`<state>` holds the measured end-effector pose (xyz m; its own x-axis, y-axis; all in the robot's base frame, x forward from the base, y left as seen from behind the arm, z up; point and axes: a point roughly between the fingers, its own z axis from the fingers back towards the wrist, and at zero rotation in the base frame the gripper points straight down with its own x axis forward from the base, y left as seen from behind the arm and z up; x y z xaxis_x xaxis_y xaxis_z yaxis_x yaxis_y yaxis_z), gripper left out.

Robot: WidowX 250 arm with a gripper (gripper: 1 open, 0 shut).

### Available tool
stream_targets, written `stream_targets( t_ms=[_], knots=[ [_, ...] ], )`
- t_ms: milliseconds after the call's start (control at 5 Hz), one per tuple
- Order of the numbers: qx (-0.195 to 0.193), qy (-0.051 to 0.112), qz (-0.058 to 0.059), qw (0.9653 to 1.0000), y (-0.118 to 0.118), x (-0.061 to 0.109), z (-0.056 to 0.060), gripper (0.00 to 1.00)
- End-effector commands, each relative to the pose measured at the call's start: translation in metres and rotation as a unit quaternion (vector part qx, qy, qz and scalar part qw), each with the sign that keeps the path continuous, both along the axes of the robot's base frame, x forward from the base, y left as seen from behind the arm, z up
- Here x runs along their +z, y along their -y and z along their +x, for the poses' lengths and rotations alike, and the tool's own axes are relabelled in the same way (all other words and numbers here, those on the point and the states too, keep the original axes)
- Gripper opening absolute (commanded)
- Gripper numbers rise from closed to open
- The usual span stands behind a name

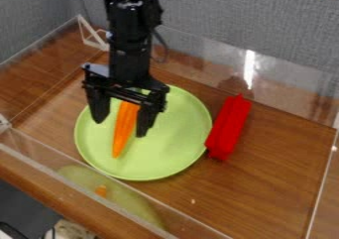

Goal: Put the carrot on the right side

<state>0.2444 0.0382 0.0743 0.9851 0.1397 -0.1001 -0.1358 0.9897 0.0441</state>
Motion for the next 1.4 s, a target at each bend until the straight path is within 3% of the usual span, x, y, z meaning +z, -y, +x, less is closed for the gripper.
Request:
stream_targets(
  t_ms=[0, 800, 1000, 1200],
  knots=[
    [0.007, 0.028, 0.009, 0.9995, -0.008, 0.005, 0.009, 1.00],
    [0.025, 0.028, 0.020, 0.9991, -0.017, -0.017, 0.024, 1.00],
    [0.028, 0.028, 0.022, 0.9990, -0.019, -0.021, 0.026, 0.00],
    [0.028, 0.033, 0.024, 0.9988, -0.018, -0.017, 0.026, 0.00]
  ],
)
